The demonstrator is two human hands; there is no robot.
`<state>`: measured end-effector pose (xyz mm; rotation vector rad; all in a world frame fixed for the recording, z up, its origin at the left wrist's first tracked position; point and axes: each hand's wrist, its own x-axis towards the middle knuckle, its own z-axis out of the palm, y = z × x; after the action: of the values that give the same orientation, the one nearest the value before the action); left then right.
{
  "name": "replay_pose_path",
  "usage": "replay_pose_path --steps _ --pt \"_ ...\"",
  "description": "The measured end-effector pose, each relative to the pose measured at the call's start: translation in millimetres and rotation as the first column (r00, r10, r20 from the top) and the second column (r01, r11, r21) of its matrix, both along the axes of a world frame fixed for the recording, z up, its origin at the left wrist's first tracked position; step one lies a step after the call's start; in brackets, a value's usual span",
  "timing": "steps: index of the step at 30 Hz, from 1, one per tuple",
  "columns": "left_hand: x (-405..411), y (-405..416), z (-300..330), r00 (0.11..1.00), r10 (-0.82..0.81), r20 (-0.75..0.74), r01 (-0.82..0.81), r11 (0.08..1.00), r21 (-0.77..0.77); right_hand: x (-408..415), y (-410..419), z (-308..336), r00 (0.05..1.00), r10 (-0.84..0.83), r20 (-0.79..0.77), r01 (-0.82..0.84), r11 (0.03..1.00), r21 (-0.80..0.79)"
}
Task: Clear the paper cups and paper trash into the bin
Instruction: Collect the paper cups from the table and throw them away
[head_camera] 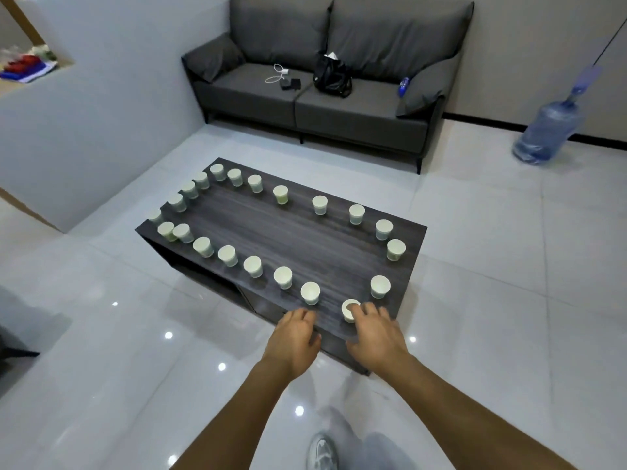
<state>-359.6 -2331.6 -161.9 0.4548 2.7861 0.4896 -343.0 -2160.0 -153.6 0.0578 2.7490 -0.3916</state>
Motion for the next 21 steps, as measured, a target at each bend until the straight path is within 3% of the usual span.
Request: replay_pose_path --steps 21 --pt "-173.8 29.5 -122.9 0.962 0.057 0.267 -0.029 0.994 -0.107 -163.6 38.5 -136.6 0.966 0.008 0.258 -0.005 1.0 -0.013"
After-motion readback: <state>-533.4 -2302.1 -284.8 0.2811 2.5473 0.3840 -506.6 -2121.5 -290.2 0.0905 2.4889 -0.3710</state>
